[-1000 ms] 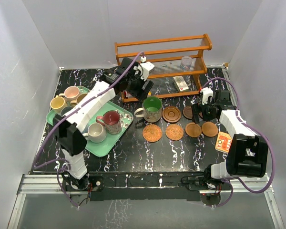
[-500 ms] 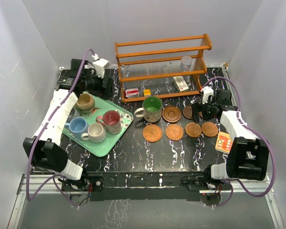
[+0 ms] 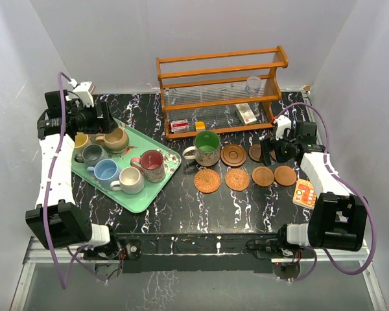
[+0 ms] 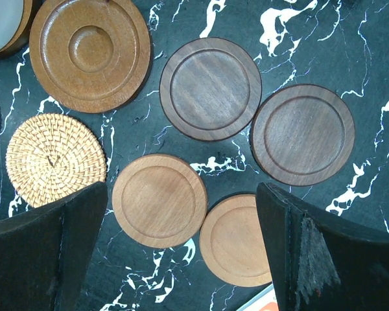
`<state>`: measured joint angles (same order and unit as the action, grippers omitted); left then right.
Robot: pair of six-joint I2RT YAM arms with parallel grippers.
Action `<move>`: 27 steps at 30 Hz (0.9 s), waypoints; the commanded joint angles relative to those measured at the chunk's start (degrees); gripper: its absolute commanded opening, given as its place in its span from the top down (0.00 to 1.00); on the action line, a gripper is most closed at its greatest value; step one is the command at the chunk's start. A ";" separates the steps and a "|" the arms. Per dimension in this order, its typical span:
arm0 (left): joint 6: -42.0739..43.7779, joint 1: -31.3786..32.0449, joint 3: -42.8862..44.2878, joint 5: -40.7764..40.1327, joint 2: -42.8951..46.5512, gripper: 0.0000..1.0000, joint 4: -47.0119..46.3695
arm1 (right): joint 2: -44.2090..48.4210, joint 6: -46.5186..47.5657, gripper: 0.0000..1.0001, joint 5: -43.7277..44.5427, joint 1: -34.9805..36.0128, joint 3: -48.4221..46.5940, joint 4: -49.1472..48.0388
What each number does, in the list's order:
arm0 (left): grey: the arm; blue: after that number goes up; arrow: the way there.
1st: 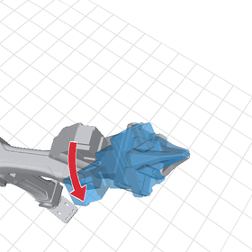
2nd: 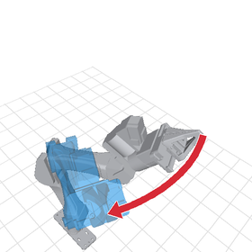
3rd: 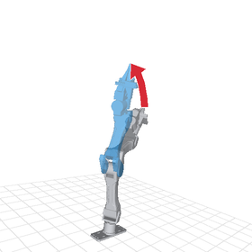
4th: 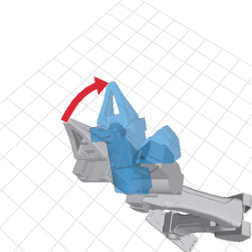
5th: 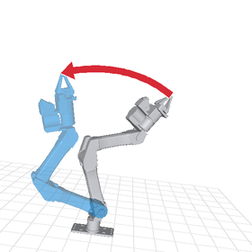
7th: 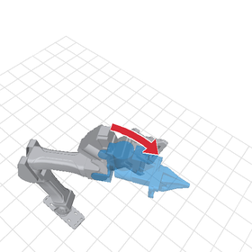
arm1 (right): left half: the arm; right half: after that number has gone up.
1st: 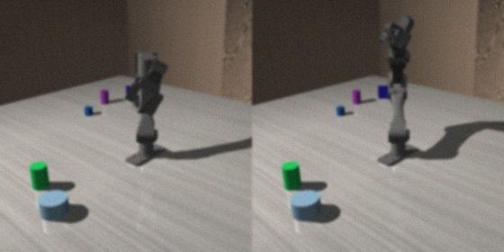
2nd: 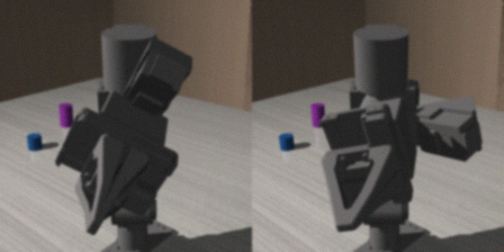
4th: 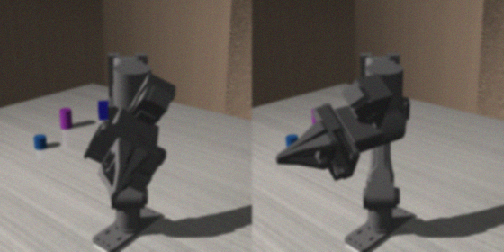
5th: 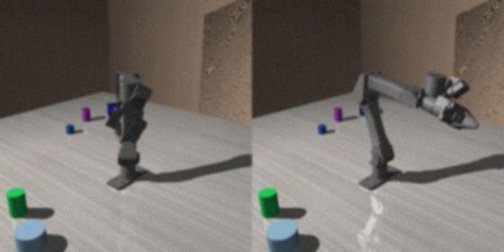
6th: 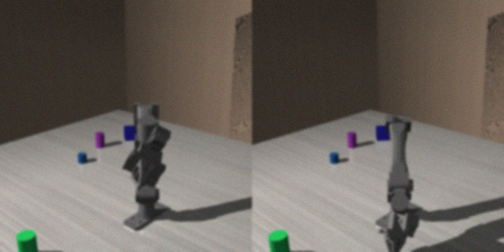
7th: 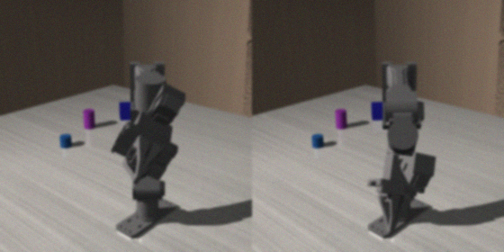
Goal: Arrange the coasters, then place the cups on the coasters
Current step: Pick up the cup from the tray.
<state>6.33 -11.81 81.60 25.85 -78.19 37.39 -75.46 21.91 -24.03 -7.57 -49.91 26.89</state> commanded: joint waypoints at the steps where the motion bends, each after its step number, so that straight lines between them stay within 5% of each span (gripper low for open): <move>1: 2.94 0.21 -0.62 9.90 0.45 0.19 2.01 | 1.60 -0.47 0.02 -1.76 -0.25 -1.81 -1.19; 6: 7.57 4.02 0.05 15.44 -2.91 0.28 5.36 | 0.89 -0.49 0.02 -1.59 -0.25 -2.04 -0.84; 12: 15.18 14.71 -1.15 7.18 -5.42 0.30 6.45 | 0.92 -0.42 0.02 -1.15 -0.20 -1.80 -0.88; 27: 28.83 23.57 -3.53 -1.14 -13.11 0.39 10.31 | 0.15 -0.12 0.02 -0.48 -0.22 -1.63 -0.84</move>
<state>31.38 9.98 78.85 27.05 -90.72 46.15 -75.44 21.93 -24.56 -7.57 -49.91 27.11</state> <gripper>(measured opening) 0.632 0.983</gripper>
